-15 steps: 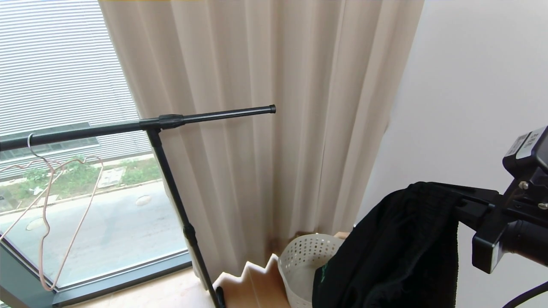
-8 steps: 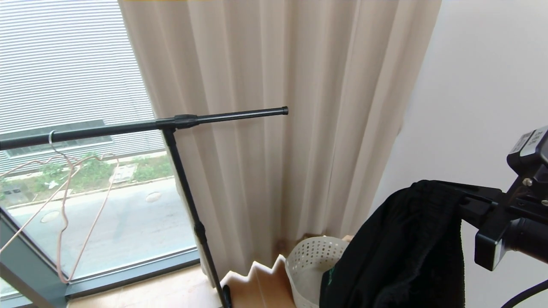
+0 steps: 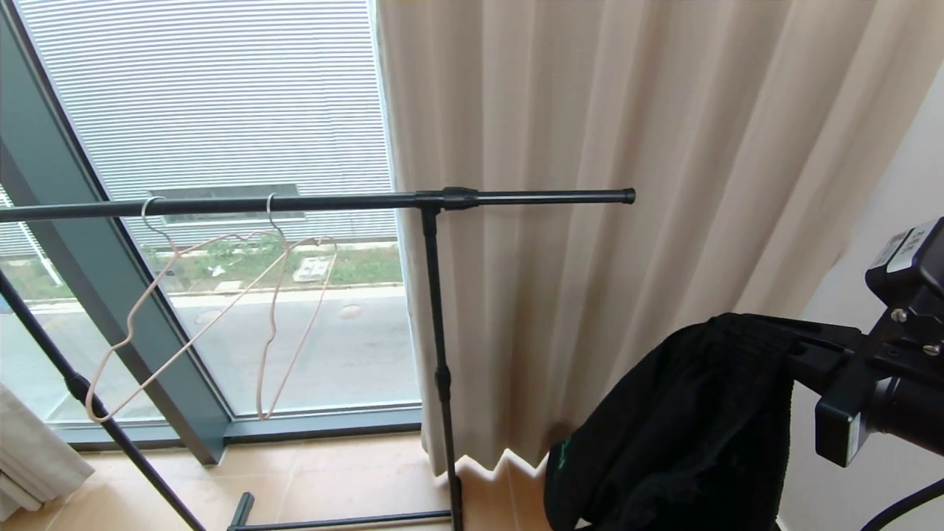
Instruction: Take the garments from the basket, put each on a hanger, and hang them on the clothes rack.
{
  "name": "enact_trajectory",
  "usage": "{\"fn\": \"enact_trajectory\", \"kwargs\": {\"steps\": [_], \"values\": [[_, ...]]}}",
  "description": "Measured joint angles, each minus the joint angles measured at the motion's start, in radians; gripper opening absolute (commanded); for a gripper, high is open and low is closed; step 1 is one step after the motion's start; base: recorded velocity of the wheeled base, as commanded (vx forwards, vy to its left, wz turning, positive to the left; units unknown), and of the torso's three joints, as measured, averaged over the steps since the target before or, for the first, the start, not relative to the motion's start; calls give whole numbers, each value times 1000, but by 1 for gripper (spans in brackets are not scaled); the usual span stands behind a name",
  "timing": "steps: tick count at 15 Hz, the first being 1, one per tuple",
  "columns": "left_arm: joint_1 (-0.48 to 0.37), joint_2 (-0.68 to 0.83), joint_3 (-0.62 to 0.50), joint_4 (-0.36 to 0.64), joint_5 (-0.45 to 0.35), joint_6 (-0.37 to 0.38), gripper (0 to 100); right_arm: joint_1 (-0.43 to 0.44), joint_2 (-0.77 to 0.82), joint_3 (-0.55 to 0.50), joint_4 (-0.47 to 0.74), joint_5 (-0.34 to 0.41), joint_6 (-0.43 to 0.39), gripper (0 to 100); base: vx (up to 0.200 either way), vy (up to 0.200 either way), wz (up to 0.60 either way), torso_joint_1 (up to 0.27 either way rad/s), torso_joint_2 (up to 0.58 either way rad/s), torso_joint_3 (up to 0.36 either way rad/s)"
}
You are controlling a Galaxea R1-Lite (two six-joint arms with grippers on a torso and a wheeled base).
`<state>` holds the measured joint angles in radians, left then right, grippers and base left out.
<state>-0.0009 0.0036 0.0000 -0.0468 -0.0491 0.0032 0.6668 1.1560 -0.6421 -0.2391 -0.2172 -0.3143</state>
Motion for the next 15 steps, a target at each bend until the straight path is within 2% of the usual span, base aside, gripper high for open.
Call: {"fn": "enact_trajectory", "kwargs": {"steps": [15], "values": [[-1, 0, 0, 1, 0, 0, 100, 0, -1, 1, -1, 0, 0, 0, 0, 200, 0, 1, 3, 3]]}}
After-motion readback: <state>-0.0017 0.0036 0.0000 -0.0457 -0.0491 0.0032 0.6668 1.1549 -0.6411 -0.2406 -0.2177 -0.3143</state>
